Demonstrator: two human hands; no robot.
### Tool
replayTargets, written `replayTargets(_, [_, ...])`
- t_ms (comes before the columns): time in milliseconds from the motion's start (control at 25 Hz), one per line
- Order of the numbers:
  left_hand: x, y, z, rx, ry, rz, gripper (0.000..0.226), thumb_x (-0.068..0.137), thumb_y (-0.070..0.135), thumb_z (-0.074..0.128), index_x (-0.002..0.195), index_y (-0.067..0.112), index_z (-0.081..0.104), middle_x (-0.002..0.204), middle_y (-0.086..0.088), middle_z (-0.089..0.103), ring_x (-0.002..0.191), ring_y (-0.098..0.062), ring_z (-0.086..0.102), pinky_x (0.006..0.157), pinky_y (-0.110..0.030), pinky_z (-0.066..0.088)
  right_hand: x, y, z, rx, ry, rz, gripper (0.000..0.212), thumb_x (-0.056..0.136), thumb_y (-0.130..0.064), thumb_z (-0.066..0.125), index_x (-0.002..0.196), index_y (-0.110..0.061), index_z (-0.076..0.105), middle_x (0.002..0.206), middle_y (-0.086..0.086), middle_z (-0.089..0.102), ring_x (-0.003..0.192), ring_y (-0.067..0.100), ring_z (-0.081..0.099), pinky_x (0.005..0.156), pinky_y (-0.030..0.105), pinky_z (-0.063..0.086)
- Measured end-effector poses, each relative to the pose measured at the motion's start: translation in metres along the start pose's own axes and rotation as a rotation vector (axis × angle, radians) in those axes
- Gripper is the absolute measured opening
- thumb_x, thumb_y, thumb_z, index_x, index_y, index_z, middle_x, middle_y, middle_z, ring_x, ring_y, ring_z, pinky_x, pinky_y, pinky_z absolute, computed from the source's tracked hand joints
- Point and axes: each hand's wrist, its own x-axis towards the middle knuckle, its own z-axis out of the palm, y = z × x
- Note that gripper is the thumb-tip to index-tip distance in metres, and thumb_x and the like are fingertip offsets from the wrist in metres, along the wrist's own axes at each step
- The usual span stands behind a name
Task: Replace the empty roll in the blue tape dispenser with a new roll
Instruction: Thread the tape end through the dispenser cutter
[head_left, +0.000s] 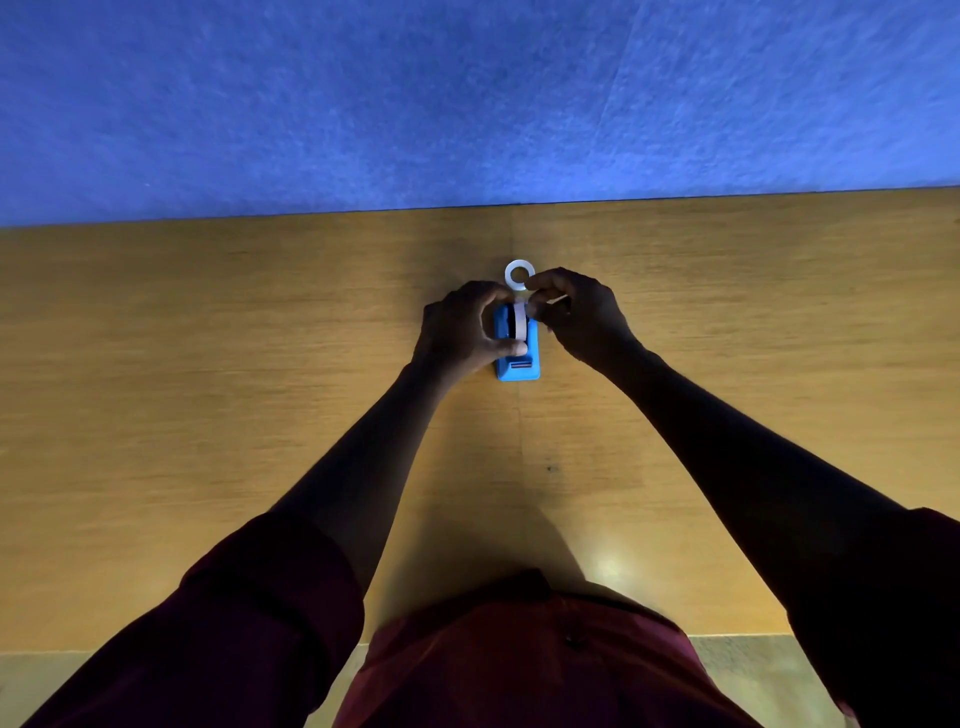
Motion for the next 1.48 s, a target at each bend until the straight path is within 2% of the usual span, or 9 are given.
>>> replayTargets(120, [0.000, 0.000, 0.000, -0.021, 0.001, -0.015, 0.063, 0.070, 0.051, 0.085, 0.123, 0.030, 0.058, 0.132, 0.009, 0.064, 0.118, -0.012, 0.061, 0.098, -0.051, 0.053, 0.006, -0.011, 0.002, -0.084, -0.031, -0.038, 0.037, 0.089, -0.015, 0.073, 0.124, -0.008, 0.065, 0.107, 0.000, 0.073, 0.092, 0.008, 0.068, 0.075, 0.011, 0.051])
replayTargets(280, [0.000, 0.002, -0.001, -0.035, 0.001, -0.022, 0.062, 0.075, 0.049, 0.083, 0.127, 0.027, 0.059, 0.134, 0.006, 0.064, 0.120, -0.015, 0.061, 0.100, -0.052, 0.052, 0.009, -0.017, 0.002, -0.189, -0.033, -0.105, 0.022, 0.088, -0.009, 0.072, 0.110, -0.004, 0.072, 0.106, 0.009, 0.075, 0.096, 0.018, 0.071, 0.087, 0.035, 0.058])
replayTargets(400, [-0.001, 0.003, -0.002, -0.059, -0.008, -0.015, 0.056, 0.079, 0.047, 0.080, 0.128, 0.027, 0.060, 0.136, 0.007, 0.063, 0.123, -0.014, 0.060, 0.103, -0.052, 0.049, 0.010, -0.017, 0.001, -0.310, -0.019, -0.146, 0.014, 0.090, -0.010, 0.069, 0.103, -0.006, 0.074, 0.101, 0.009, 0.075, 0.092, 0.020, 0.071, 0.085, 0.041, 0.059])
replayTargets(680, [-0.002, 0.003, -0.003, -0.036, 0.003, -0.016, 0.054, 0.079, 0.046, 0.081, 0.126, 0.026, 0.062, 0.137, 0.006, 0.063, 0.124, -0.014, 0.058, 0.104, -0.053, 0.048, 0.006, -0.018, 0.007, -0.391, 0.038, -0.168, 0.011, 0.092, -0.017, 0.067, 0.098, -0.011, 0.074, 0.093, 0.004, 0.074, 0.082, 0.014, 0.068, 0.069, 0.024, 0.050])
replayTargets(880, [-0.007, -0.003, -0.005, -0.149, -0.086, -0.022, 0.084, 0.072, 0.045, 0.088, 0.144, 0.025, 0.048, 0.146, 0.004, 0.056, 0.130, -0.014, 0.054, 0.100, -0.032, 0.047, -0.002, -0.019, 0.010, -0.403, 0.049, -0.199, 0.010, 0.094, -0.018, 0.065, 0.097, -0.012, 0.073, 0.090, 0.003, 0.075, 0.076, 0.011, 0.067, 0.063, 0.018, 0.047])
replayTargets(1040, [-0.012, -0.007, -0.008, -0.061, -0.176, 0.013, 0.101, 0.066, 0.049, 0.091, 0.151, 0.028, 0.040, 0.153, 0.002, 0.051, 0.137, -0.018, 0.051, 0.110, -0.037, 0.045, -0.009, -0.020, 0.012, -0.438, 0.074, -0.173, 0.014, 0.095, -0.020, 0.061, 0.093, -0.012, 0.073, 0.085, 0.003, 0.074, 0.075, 0.019, 0.068, 0.064, 0.032, 0.052])
replayTargets(1160, [-0.012, -0.006, -0.006, 0.008, -0.154, 0.044, 0.104, 0.064, 0.051, 0.091, 0.151, 0.026, 0.040, 0.151, -0.001, 0.054, 0.136, -0.022, 0.053, 0.109, -0.039, 0.043, -0.014, -0.020, 0.014, -0.499, 0.081, -0.173, 0.015, 0.096, -0.022, 0.060, 0.092, -0.012, 0.072, 0.084, 0.004, 0.072, 0.074, 0.020, 0.067, 0.060, 0.026, 0.040])
replayTargets(1360, [-0.012, -0.010, -0.007, 0.060, -0.190, 0.046, 0.107, 0.065, 0.057, 0.088, 0.154, 0.026, 0.035, 0.154, -0.001, 0.051, 0.140, -0.023, 0.049, 0.117, -0.048, 0.038, -0.023, -0.021, 0.016, -0.523, 0.073, -0.131, 0.015, 0.095, -0.024, 0.059, 0.094, -0.016, 0.072, 0.090, 0.003, 0.072, 0.076, 0.021, 0.066, 0.062, 0.031, 0.047])
replayTargets(1480, [-0.014, -0.012, -0.005, 0.079, -0.206, 0.056, 0.113, 0.062, 0.056, 0.090, 0.154, 0.026, 0.032, 0.155, -0.001, 0.050, 0.142, -0.024, 0.046, 0.120, -0.049, 0.034, -0.027, -0.020, 0.017, -0.520, 0.088, -0.112, 0.016, 0.095, -0.023, 0.056, 0.090, -0.017, 0.070, 0.086, 0.003, 0.069, 0.069, 0.017, 0.056, 0.056, 0.025, 0.034])
